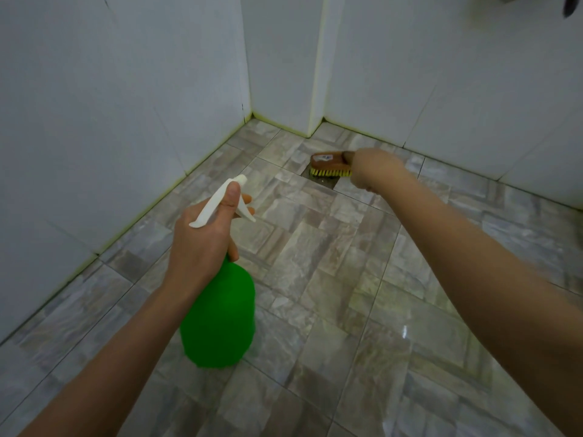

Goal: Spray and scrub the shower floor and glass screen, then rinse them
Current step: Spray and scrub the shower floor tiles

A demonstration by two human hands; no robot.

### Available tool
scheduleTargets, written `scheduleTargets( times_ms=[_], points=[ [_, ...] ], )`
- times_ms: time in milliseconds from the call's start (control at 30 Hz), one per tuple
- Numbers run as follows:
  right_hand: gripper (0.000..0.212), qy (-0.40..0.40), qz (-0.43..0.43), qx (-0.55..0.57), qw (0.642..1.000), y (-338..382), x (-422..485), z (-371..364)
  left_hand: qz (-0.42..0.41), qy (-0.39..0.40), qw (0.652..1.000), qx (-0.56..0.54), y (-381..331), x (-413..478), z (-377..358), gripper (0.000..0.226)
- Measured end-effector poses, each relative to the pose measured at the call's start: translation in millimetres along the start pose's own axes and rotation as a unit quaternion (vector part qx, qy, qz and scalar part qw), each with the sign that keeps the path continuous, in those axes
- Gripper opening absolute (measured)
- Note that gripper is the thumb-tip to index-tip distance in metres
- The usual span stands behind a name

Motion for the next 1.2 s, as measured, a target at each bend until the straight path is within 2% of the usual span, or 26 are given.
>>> scheduleTargets(
  times_ms=[33, 167, 367, 500, 533, 700, 833, 967, 1000, 1100, 1200],
  points=[
    [0.036, 0.001, -0.001, -0.002, 1.000, 2, -3, -1, 0.002, 0.000, 1.000, 0.000, 1, 1, 0, 0.030],
    [0.061, -0.025, 0.003, 0.030, 0.999, -4, 15, -4, 0.016, -0.003, 1.000, -0.001, 3, 3, -2, 0.033],
    [0.050, 0.003, -0.015, 0.038, 0.999, 5, 15, 9, 0.018, -0.013, 1.000, -0.013, 4, 6, -1, 0.032],
    [0.080, -0.020, 0.019, 0.081, 0.996, 6, 25, 6, 0.020, -0.021, 0.999, -0.020, 7, 7, -3, 0.032],
    [0.082, -0.020, 0.022, 0.086, 0.996, 7, 29, 6, 0.019, -0.020, 1.000, -0.014, 7, 7, -3, 0.033],
    [0.053, 0.009, -0.007, 0.065, 0.998, 1, 20, 7, 0.023, -0.015, 1.000, -0.012, 7, 8, -4, 0.036],
    [0.039, -0.010, -0.023, 0.070, 0.997, -26, 14, 13, 0.013, -0.007, 1.000, -0.022, 4, 8, -6, 0.035],
    [0.028, 0.019, -0.042, 0.021, 0.999, -50, -11, 14, -0.008, 0.007, 1.000, -0.020, 0, 6, -7, 0.029],
    [0.028, 0.022, -0.043, 0.014, 0.999, -57, -21, 9, -0.008, 0.006, 1.000, -0.020, -1, 4, -6, 0.030],
    [0.058, 0.022, -0.028, 0.038, 0.999, -82, -40, -11, -0.002, 0.020, 1.000, -0.016, -4, -1, -9, 0.031],
    [0.044, -0.008, -0.059, 0.083, 0.995, -109, -28, -6, 0.002, 0.042, 0.999, -0.013, -12, -10, -14, 0.036]
  ],
)
Point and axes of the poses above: each hand's wrist, its own x-axis towards the middle knuckle, its own z-axis out of the back of the hand, y = z × x, the point moved 9 cm from there along x, towards the middle knuckle, and after that the axes turned 10 degrees about -z, right-handed, at the moved point
